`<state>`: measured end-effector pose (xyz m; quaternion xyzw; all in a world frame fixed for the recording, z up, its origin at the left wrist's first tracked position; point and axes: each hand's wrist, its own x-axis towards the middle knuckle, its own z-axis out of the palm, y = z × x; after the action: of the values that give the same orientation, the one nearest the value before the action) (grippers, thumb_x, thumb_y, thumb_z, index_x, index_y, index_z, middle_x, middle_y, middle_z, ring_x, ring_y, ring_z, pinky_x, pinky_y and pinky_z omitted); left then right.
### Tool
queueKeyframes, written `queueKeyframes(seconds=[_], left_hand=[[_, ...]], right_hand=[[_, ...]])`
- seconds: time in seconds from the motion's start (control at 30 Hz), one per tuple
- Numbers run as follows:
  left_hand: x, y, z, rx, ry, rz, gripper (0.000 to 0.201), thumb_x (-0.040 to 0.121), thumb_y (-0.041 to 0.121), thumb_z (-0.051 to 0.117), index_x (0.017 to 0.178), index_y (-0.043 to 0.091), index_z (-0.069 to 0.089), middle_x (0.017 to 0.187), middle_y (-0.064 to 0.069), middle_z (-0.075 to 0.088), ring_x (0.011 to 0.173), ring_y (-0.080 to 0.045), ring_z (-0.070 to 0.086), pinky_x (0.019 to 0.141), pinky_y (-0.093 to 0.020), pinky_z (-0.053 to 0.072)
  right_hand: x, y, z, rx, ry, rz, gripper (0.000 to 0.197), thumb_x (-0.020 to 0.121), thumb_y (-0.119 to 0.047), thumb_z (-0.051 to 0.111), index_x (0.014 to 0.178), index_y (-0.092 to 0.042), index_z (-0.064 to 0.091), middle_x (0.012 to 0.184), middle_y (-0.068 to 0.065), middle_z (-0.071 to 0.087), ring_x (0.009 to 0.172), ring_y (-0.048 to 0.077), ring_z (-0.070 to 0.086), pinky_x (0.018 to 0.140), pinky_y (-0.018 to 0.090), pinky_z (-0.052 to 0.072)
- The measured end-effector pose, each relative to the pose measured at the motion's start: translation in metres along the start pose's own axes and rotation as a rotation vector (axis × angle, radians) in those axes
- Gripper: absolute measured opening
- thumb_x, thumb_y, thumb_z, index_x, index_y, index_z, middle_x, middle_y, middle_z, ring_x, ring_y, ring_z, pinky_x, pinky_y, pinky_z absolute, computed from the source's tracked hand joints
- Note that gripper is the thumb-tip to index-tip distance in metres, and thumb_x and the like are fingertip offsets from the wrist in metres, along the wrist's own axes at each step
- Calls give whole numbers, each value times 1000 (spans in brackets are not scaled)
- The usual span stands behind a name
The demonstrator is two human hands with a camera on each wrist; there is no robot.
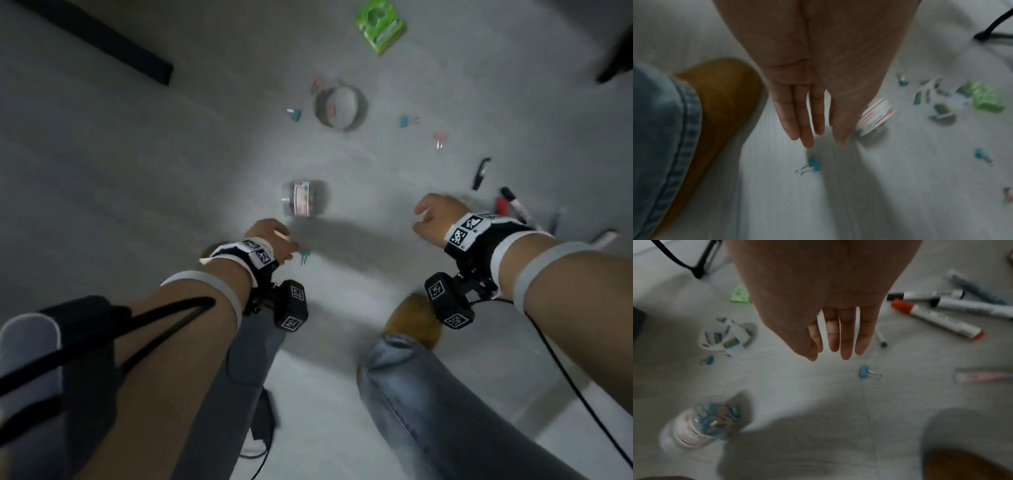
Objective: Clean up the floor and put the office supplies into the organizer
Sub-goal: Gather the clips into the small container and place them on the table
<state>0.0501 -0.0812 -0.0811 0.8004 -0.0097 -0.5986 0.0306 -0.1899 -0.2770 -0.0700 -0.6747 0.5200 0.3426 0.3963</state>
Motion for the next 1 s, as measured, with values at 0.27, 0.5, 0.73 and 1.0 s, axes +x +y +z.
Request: queueKeyframes(seconds=[0.27, 0.5, 0.73, 1.0], left_hand=[[39, -43, 67, 404, 321, 299, 56, 78, 29, 75, 125, 17, 47, 111, -9, 56, 92, -28, 56, 74, -32, 42], [36, -50, 71, 310, 445, 367, 15, 83, 21, 67, 96, 15, 70, 99, -6, 64, 87, -26, 61, 75, -28, 47], [36, -21, 56, 483, 346, 274, 17, 84, 24, 63, 92, 11, 70, 89, -9, 69, 74, -25, 57, 63, -29, 42], [18, -15, 31, 221, 322, 228, 16, 74, 18, 73, 75, 23, 57, 82, 2, 66, 73, -16, 62, 54, -22, 46]], right_hand=[[25, 34, 64, -194, 198, 2, 48, 78, -12, 64, 115, -22, 35, 129, 15, 32, 85, 37, 54, 75, 41, 53], [26, 45, 89, -235, 235, -6, 41, 78, 11, 54, 116, -3, 42, 135, 29, 35, 73, 33, 46, 64, 33, 37], [32, 38, 70, -192, 186, 8, 49, 84, -9, 63, 126, -6, 38, 125, 23, 43, 91, 41, 59, 68, 36, 42], [24, 18, 79, -190, 146, -88, 47, 82, -2, 62, 124, -9, 41, 136, 26, 35, 81, 38, 55, 67, 34, 41]])
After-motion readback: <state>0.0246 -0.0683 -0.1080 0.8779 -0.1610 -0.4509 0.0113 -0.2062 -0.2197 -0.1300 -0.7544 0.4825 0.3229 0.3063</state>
